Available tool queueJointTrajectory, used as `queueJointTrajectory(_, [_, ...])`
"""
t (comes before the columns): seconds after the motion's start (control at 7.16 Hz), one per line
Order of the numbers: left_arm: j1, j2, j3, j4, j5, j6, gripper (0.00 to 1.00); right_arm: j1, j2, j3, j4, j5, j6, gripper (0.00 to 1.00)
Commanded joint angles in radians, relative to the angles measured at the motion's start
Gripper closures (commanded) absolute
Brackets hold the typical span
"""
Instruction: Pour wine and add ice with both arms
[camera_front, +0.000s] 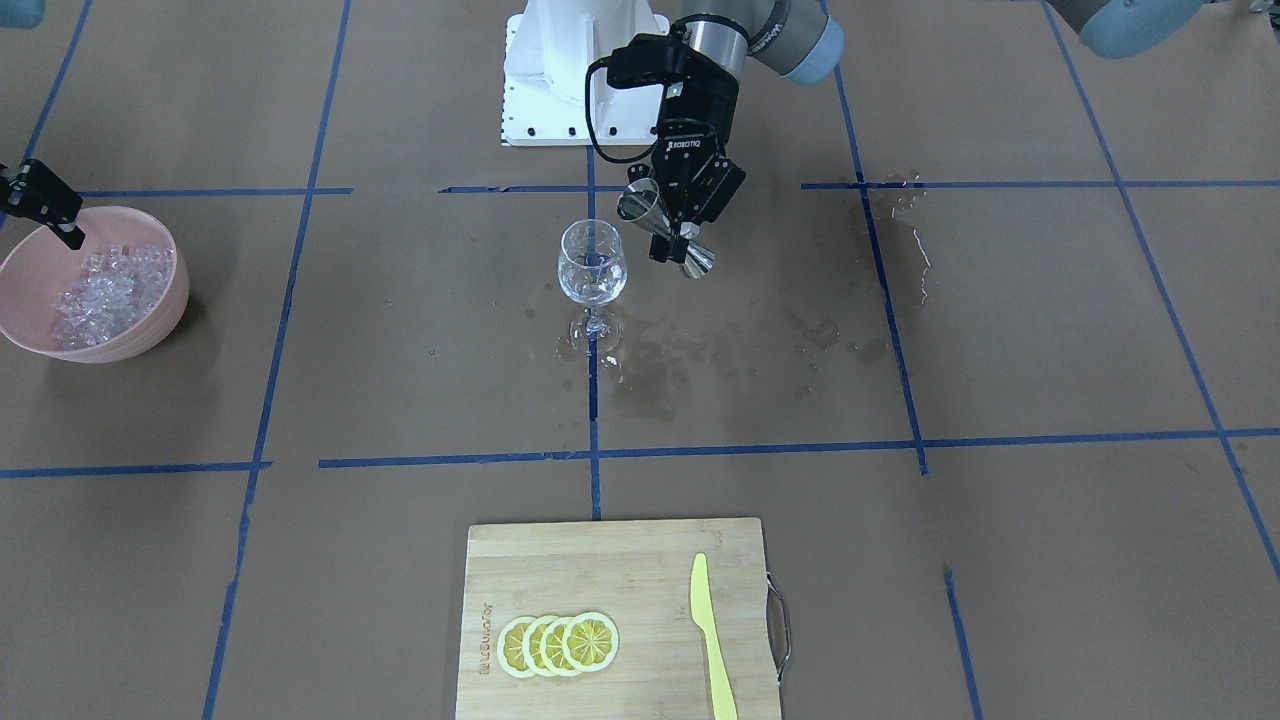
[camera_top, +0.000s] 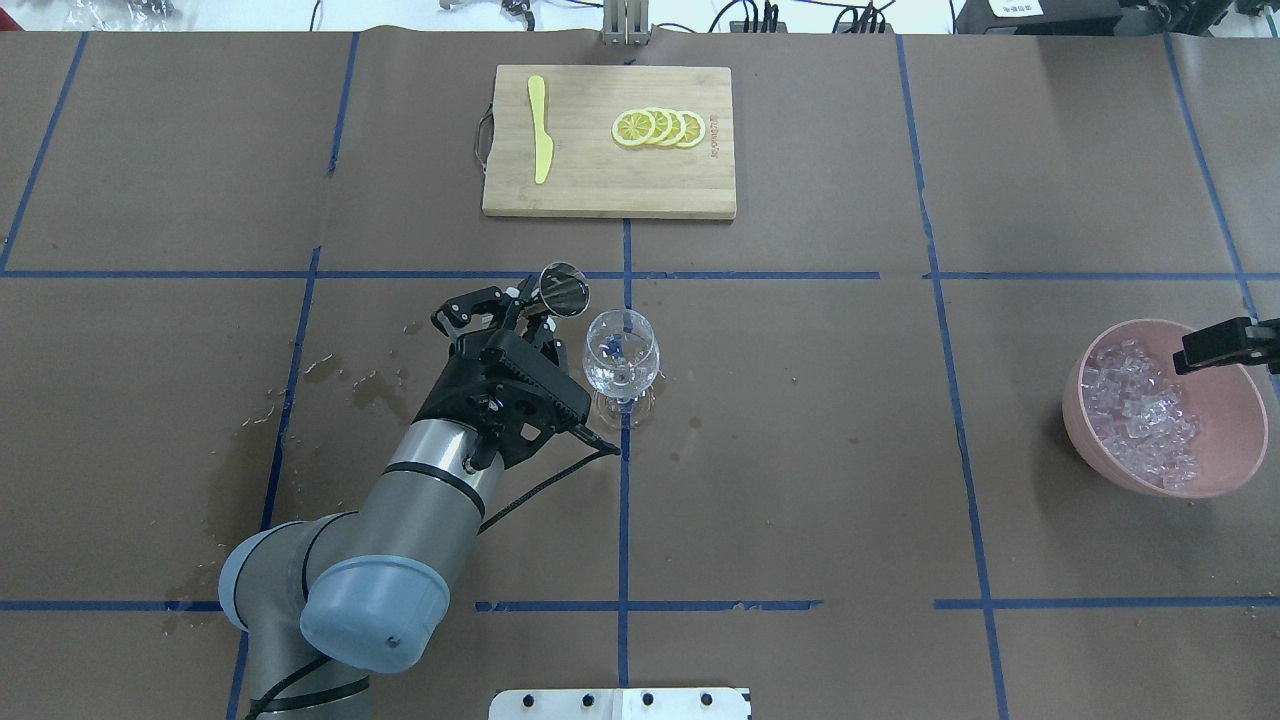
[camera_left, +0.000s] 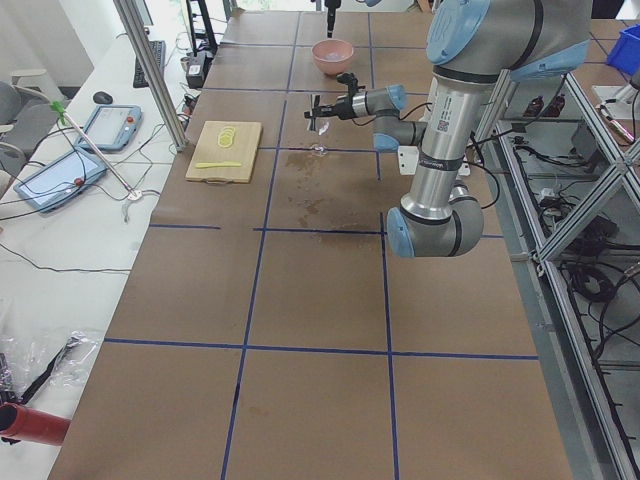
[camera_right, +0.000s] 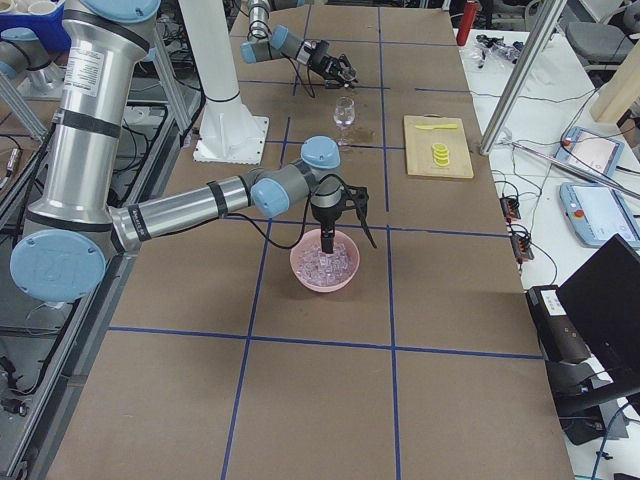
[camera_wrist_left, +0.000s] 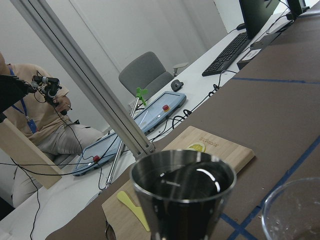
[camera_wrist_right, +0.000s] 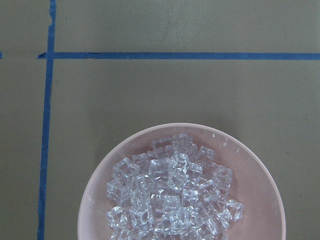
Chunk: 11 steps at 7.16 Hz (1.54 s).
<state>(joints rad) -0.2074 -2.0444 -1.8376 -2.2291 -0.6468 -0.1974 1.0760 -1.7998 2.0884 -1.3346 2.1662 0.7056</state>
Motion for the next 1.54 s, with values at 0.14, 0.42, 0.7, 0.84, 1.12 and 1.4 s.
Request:
queueJointTrajectory(0.14, [0.000,-0.011,0.003,0.012,0.038,0.165,1.00,-0.002,0.000,-0.001,0.002,0.001,0.005,0.00])
queueJointTrajectory(0.42, [-0.001,-0.026,-0.002,0.049,0.058,0.225,1.00,-0.019,0.000,0.001,0.003,-0.006,0.032,0.00])
queueJointTrajectory(0.7, [0.000,-0.028,-0.002,0.074,0.073,0.281,1.00,-0.019,0.000,0.001,0.003,-0.008,0.032,0.00])
queueJointTrajectory(0.84, [-0.001,-0.033,-0.005,0.088,0.087,0.317,1.00,-0.021,0.000,0.001,0.003,-0.008,0.032,0.00])
queueJointTrajectory(1.12, [0.000,-0.036,0.000,0.089,0.108,0.386,1.00,-0.021,0.000,-0.001,0.003,-0.008,0.032,0.00])
queueJointTrajectory(1.4, [0.002,-0.040,0.003,0.089,0.121,0.449,1.00,-0.021,0.000,-0.002,0.003,-0.008,0.032,0.00])
